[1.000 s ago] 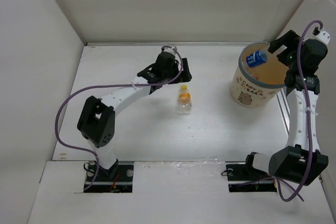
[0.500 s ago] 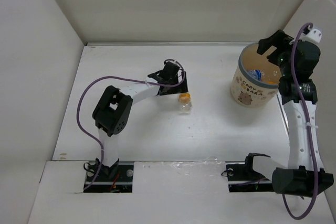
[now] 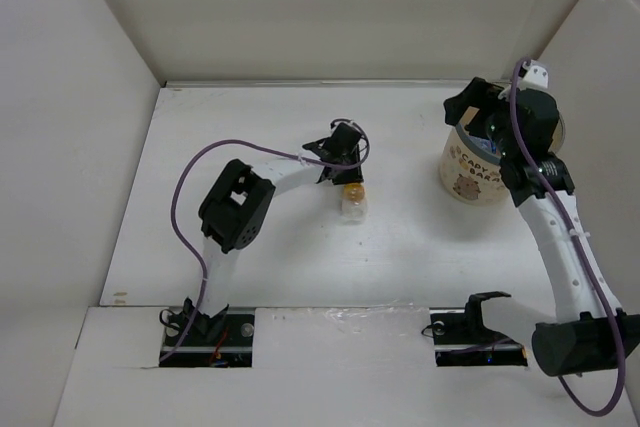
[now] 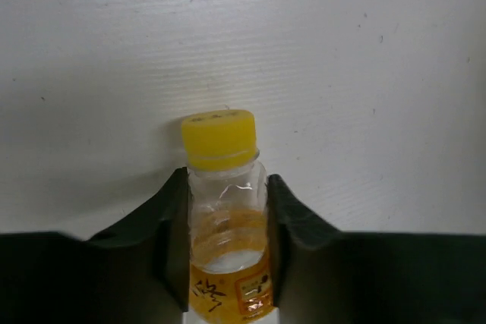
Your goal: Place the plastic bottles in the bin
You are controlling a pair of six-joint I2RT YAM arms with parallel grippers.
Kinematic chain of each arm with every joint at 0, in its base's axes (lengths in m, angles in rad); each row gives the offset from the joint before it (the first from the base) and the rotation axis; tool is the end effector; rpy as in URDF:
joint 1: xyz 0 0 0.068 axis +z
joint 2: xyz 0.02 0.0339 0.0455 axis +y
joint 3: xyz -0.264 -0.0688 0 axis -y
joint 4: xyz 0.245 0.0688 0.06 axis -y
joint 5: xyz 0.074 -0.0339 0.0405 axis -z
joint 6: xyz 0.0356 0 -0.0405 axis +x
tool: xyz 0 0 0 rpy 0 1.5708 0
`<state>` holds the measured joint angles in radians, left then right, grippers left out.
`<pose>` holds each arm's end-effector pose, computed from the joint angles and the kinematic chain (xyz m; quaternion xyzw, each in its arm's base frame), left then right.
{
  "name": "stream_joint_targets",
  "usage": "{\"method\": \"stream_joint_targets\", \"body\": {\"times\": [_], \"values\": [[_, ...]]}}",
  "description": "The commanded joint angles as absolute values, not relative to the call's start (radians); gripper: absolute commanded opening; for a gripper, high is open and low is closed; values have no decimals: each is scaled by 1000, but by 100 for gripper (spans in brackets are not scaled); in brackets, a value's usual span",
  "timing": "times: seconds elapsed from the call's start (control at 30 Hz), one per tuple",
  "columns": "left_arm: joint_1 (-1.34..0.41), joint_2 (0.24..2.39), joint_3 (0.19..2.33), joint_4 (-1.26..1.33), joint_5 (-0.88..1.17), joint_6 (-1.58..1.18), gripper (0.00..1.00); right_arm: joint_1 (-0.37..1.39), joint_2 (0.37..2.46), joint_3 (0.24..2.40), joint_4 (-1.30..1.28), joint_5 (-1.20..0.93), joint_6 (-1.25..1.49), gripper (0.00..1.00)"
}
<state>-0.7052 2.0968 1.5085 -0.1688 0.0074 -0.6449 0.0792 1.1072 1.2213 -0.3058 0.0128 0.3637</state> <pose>0.3572 -0.3044 0.1805 0.0291 0.9179 -0.2499 0.3068 0.2454 0.0190 0.4163 0.1134 0.7631 0.1349 0.6217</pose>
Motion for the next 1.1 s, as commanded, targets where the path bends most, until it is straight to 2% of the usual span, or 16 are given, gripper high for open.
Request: {"method": "stream_joint_targets", "body": {"times": [0.0, 0.03, 0.17, 0.27, 0.47, 0.63, 0.87, 1.07], "values": [[-710, 2108, 1522, -209, 3, -652, 9, 115, 1088, 1215, -261, 40, 351, 100], [-710, 2108, 1522, -218, -8, -652, 0, 127, 1075, 1215, -261, 40, 351, 100], [-710, 2099, 1531, -218, -17, -652, 0, 147, 1054, 1166, -206, -96, 302, 100], [-710, 2022, 1488, -157, -28, -641, 0, 158, 1045, 1103, -146, -288, 243, 100], [-687, 1824, 1442, -31, -43, -580, 0, 167, 1035, 1019, -91, -495, 274, 100], [-666, 1701, 1451, 37, -34, -546, 0, 202, 1045, 950, 72, -655, 322, 100], [-666, 1600, 1520, 93, 81, -522, 0, 319, 1098, 963, 193, -680, 370, 100], [-666, 1537, 1542, 99, 185, -564, 0, 419, 1166, 1022, 222, -563, 379, 100]]}}
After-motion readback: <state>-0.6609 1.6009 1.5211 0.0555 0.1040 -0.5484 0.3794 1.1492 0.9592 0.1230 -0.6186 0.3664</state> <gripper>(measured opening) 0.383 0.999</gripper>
